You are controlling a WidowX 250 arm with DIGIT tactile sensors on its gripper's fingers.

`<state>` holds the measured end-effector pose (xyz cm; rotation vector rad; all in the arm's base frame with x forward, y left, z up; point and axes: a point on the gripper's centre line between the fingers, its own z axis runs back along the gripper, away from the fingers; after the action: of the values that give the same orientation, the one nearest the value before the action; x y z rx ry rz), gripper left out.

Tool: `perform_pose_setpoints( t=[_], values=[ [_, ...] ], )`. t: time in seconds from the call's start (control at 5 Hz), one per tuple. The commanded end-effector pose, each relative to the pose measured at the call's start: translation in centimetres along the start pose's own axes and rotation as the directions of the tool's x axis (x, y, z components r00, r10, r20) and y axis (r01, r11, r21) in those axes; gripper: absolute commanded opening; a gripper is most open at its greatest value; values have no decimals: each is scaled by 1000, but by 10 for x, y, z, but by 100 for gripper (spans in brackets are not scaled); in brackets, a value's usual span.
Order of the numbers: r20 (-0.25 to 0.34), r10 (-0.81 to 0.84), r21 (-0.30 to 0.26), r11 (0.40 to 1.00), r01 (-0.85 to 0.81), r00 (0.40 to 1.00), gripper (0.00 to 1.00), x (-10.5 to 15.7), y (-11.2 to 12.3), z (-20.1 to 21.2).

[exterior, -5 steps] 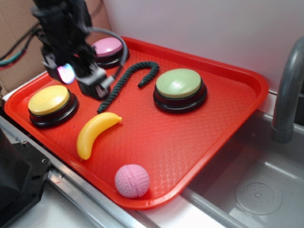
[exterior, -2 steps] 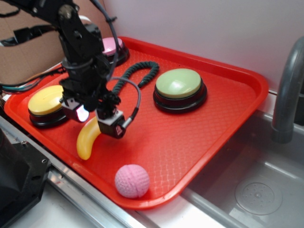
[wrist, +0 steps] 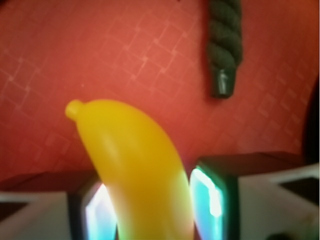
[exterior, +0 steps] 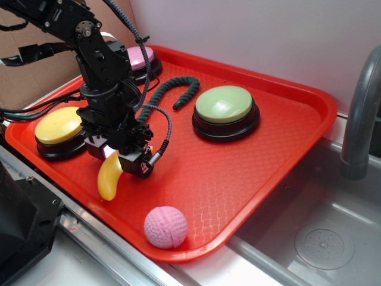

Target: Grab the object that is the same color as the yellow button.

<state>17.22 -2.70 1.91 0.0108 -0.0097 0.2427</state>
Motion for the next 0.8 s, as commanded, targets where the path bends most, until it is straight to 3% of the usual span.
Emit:
perform_pose_setpoints(
  t=[0.0, 0.2, 0.6],
  values=[
    [57, 28, -59, 998, -25, 998, 0, 19, 9, 48],
    [69, 4, -56, 998, 0, 998, 0, 32, 15, 95],
    [190, 60, -121, 992, -37, 980, 0, 37, 33, 176]
  ],
)
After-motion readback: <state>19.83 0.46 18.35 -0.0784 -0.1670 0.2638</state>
